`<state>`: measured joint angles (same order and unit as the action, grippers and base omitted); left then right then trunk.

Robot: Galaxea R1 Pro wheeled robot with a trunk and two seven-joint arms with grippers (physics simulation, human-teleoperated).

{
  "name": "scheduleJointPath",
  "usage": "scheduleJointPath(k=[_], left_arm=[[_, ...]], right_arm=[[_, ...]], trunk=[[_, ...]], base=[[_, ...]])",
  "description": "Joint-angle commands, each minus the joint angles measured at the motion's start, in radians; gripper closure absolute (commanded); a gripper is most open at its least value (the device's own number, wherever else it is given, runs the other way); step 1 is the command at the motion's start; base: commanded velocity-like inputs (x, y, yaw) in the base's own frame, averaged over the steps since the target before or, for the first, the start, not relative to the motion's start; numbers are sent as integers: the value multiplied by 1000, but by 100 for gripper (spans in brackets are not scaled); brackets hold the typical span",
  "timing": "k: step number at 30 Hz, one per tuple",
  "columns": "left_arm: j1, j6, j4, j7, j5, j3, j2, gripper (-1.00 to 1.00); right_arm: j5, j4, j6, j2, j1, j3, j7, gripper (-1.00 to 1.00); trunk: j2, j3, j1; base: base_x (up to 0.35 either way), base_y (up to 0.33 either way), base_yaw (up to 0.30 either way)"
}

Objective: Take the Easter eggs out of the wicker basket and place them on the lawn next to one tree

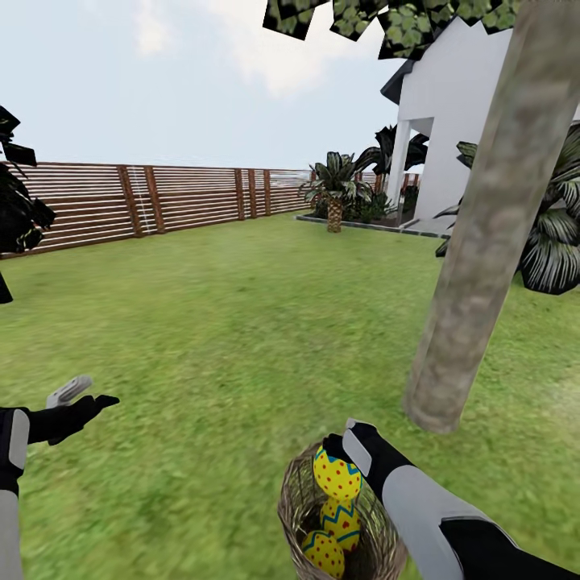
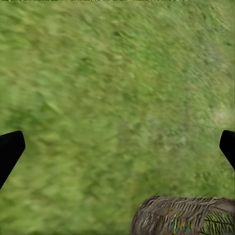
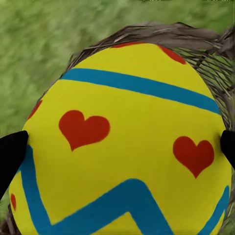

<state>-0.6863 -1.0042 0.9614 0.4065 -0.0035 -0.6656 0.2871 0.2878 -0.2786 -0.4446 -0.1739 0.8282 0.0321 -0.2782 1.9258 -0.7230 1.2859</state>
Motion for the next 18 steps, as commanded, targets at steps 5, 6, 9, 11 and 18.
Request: scheduleJointPath(k=[5, 6, 9, 11, 18], left_arm=[[-1, -5, 0, 3, -1, -2, 0, -100], [-1, -5, 0, 3, -1, -2, 0, -100], [-1, -5, 0, 4, -1, -2, 0, -100], [-1, -5, 0, 3, -1, -2, 0, -100], [-1, -5, 0, 3, -1, -2, 0, -100]], right_arm=[[5, -2, -3, -1, 0, 3, -6, 100], [5, -2, -3, -1, 0, 3, -6, 100], [5, -2, -3, -1, 0, 3, -6, 100], [5, -2, -3, -1, 0, 3, -6, 100], [4, -2, -2, -1, 0, 3, -6, 100]], trunk=[[-35, 15, -19], [-42, 18, -23], [-63, 27, -35], [-77, 33, -42], [-126, 55, -69]], base=[[0, 0, 0], [0, 0, 0], [0, 0, 0], [0, 0, 0], [0, 0, 0]])
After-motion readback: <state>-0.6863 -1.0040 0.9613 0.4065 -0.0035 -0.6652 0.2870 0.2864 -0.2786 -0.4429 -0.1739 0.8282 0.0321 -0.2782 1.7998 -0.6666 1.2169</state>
